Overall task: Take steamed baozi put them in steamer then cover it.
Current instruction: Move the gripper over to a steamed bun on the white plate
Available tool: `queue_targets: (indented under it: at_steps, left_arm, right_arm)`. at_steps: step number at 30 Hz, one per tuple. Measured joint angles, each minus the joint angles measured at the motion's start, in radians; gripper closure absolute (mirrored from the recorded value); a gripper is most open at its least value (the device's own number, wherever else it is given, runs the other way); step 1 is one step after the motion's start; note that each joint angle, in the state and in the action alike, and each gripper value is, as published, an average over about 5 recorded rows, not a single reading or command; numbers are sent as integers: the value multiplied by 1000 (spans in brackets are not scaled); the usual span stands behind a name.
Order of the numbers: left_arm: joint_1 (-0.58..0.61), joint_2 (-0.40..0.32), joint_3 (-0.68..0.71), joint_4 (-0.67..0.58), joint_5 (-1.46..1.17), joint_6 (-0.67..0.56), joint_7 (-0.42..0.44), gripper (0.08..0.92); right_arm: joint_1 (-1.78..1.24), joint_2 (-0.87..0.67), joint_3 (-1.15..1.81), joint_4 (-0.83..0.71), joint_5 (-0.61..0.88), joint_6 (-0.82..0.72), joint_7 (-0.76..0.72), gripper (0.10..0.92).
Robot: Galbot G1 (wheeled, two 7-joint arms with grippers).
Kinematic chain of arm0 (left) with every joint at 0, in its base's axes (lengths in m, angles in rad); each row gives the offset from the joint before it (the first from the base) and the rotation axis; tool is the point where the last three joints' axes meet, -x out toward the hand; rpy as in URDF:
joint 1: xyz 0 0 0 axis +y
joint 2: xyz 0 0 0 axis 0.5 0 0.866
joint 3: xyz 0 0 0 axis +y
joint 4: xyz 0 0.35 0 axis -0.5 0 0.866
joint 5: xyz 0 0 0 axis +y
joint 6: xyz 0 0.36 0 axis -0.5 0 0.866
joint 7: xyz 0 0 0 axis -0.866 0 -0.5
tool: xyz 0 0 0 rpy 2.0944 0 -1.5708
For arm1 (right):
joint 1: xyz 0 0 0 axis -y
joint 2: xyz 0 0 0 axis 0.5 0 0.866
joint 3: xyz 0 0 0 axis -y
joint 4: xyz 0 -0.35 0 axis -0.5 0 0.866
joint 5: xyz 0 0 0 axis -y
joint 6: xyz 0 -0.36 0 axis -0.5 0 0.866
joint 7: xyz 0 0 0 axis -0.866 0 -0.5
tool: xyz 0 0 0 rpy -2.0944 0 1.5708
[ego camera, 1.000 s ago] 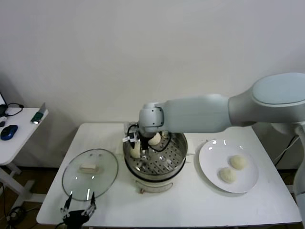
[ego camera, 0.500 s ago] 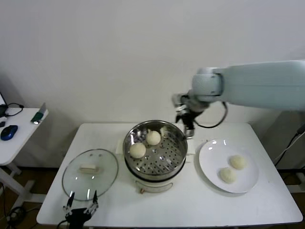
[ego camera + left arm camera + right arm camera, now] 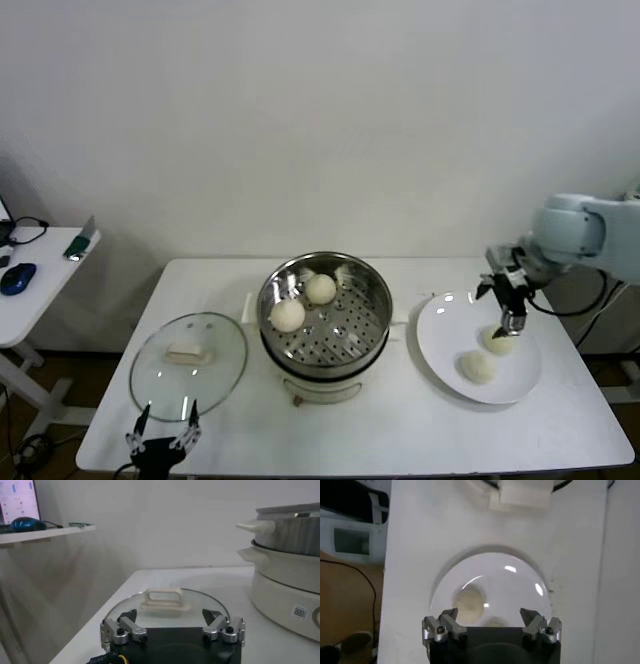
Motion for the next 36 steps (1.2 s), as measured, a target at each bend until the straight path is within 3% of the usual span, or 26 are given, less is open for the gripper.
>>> queue_targets:
  at_steps: [27,36]
  left_arm:
    - [21,-7,5,4,30,-8,-2,177]
    - [20,-6,5,3,31,-8,-5,177]
  right_arm:
    - [-626,-32,481,-191,-200,-45,80,203]
    - [-679,-29,537,-206,-213,-48,89,286]
